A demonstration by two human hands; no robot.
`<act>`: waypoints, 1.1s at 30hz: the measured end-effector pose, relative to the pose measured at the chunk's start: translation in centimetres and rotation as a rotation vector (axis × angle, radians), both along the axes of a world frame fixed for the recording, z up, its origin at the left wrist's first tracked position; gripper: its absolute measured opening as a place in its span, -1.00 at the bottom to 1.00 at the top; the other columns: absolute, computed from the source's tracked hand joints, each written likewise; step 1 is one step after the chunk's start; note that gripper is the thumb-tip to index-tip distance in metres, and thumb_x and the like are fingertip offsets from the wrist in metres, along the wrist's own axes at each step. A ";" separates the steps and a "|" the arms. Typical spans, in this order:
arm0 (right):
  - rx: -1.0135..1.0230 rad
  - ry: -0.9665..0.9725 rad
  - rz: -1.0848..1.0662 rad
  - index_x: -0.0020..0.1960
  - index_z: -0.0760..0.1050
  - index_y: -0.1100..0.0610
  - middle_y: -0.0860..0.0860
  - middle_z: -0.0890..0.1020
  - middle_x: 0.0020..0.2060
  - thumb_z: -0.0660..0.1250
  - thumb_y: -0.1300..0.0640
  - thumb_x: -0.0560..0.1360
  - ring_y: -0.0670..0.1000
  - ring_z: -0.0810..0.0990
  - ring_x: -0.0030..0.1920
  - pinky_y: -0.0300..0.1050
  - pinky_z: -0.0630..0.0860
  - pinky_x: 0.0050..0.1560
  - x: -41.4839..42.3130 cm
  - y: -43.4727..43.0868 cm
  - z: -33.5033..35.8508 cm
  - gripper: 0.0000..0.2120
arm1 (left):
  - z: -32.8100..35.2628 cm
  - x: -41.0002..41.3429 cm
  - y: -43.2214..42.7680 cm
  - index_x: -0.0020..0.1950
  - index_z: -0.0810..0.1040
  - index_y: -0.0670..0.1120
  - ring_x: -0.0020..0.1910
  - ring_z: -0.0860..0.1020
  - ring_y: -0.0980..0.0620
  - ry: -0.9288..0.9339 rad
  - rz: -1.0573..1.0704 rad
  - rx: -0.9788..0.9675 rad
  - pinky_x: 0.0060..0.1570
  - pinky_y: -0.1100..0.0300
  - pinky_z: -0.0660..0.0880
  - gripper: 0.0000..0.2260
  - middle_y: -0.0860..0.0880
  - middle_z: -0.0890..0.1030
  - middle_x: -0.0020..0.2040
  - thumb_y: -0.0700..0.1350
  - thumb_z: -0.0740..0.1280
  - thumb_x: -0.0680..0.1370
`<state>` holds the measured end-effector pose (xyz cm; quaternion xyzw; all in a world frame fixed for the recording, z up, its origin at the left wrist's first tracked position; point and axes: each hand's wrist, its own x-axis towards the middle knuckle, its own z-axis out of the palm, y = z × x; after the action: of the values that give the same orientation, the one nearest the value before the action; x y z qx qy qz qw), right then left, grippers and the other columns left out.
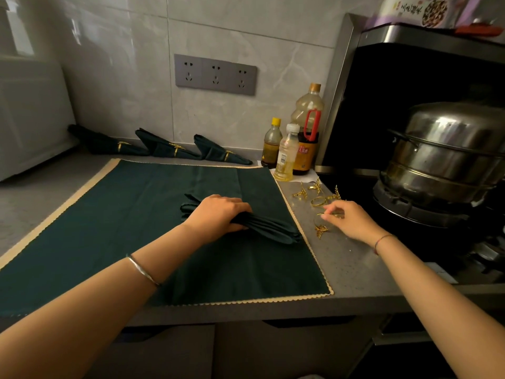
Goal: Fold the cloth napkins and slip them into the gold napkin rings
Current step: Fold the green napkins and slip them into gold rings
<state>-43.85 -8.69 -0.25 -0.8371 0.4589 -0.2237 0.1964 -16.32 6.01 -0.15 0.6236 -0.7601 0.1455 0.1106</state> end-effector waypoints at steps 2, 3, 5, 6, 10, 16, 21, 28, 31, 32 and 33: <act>0.133 -0.168 0.037 -0.16 0.51 0.18 0.03 0.54 0.25 0.36 0.12 0.49 0.02 0.47 0.26 0.01 0.35 0.34 0.1 0.6 0.6 -0.86 | 0.1 0.3 0.2 0.36 0.40 0.06 0.20 0.50 0.04 -0.012 0.010 -0.009 0.16 0.21 0.33 -0.63 0.07 0.51 0.25 0.10 0.25 0.58; 0.215 -0.277 0.048 -0.15 0.49 0.21 0.02 0.55 0.23 0.36 0.11 0.49 -0.01 0.48 0.24 -0.01 0.35 0.34 0.3 1.1 0.9 -0.84 | 0.2 0.5 0.3 0.36 0.41 0.07 0.19 0.51 0.03 -0.012 0.019 -0.013 0.16 0.20 0.35 -0.64 0.07 0.51 0.25 0.10 0.25 0.58; 0.367 -0.469 0.069 -0.16 0.45 0.20 0.06 0.59 0.18 0.35 0.10 0.48 -0.01 0.51 0.23 -0.06 0.39 0.30 1.0 2.1 1.6 -0.83 | 0.4 0.8 0.5 0.35 0.42 0.07 0.17 0.52 0.02 0.002 0.036 -0.023 0.13 0.17 0.39 -0.65 0.06 0.53 0.23 0.10 0.25 0.58; 0.427 -0.534 0.080 -0.18 0.44 0.18 0.11 0.60 0.16 0.35 0.10 0.47 0.02 0.53 0.22 -0.09 0.43 0.24 1.4 2.6 1.9 -0.83 | 0.6 1.0 0.7 0.35 0.43 0.07 0.16 0.53 0.01 0.011 0.047 -0.032 0.09 0.16 0.41 -0.65 0.06 0.54 0.22 0.09 0.25 0.58; 0.580 -0.625 0.107 -0.12 0.44 0.17 0.10 0.65 0.04 0.34 0.13 0.47 0.00 0.60 0.09 -0.20 0.54 -0.01 3.1 4.3 2.2 -0.87 | 1.0 1.7 1.4 0.34 0.45 0.06 0.11 0.56 -0.02 0.039 0.083 -0.112 -0.02 0.14 0.44 -0.67 0.05 0.56 0.18 0.07 0.25 0.59; 0.753 -0.536 0.112 0.10 0.44 0.10 0.14 0.68 -0.13 0.38 -0.09 0.41 0.03 0.67 -0.19 -0.19 0.60 -0.21 6.1 6.1 1.9 -0.62 | 1.4 2.1 2.2 0.37 0.42 0.06 0.11 0.56 -0.03 -0.044 0.130 -0.123 0.03 0.14 0.46 -0.66 0.04 0.56 0.19 0.06 0.22 0.60; 0.738 -0.475 0.033 0.06 0.46 0.17 0.17 0.69 -0.18 0.34 -0.22 0.42 0.02 0.68 -0.29 -0.20 0.62 -0.27 8.7 7.1 2.3 -0.54 | 1.3 1.6 2.7 0.02 0.64 -0.03 -0.31 0.63 -0.05 -0.168 0.031 -0.230 -0.35 0.14 0.51 -0.74 -0.02 0.62 -0.22 -0.05 0.55 0.37; 0.589 -0.298 0.123 0.05 0.49 0.07 0.02 0.69 -0.10 0.16 -0.30 0.49 0.02 0.70 -0.25 -0.19 0.60 -0.28 9.4 7.9 2.4 -0.55 | 1.4 0.9 3.3 0.14 0.60 -0.01 -0.17 0.64 -0.05 -0.165 0.000 -0.206 -0.22 0.12 0.53 -0.75 -0.02 0.62 -0.11 -0.04 0.44 0.47; 0.470 -0.266 0.348 0.25 0.40 -0.02 -0.08 0.57 0.05 0.30 -0.03 0.50 -0.03 0.67 -0.08 -0.16 0.62 -0.13 8.0 7.5 2.4 -0.66 | 1.8 1.4 3.5 0.35 0.43 0.07 0.10 0.56 -0.01 -0.115 0.118 -0.086 0.03 0.14 0.45 -0.70 0.03 0.55 0.15 0.05 0.18 0.62; 0.432 -0.234 0.402 0.27 0.39 -0.03 -0.08 0.58 0.04 0.36 0.07 0.48 -0.05 0.65 -0.04 -0.17 0.62 -0.11 7.8 7.4 2.3 -0.63 | 1.9 1.5 3.7 0.36 0.42 0.08 0.11 0.55 0.00 -0.097 0.131 -0.071 0.03 0.15 0.44 -0.69 0.04 0.55 0.16 0.06 0.18 0.62; 0.397 -0.216 0.430 0.24 0.40 -0.05 -0.09 0.59 0.03 0.39 0.13 0.46 -0.07 0.64 -0.03 -0.18 0.62 -0.10 7.6 7.3 2.2 -0.62 | 2.0 1.5 3.7 0.36 0.42 0.08 0.11 0.55 0.00 -0.096 0.132 -0.074 0.03 0.15 0.44 -0.69 0.04 0.55 0.16 0.06 0.18 0.62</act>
<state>-36.24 -1.36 1.90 -0.8317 0.2826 -0.1706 0.4465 -14.77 9.74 1.80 0.6603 -0.7158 0.2099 0.0872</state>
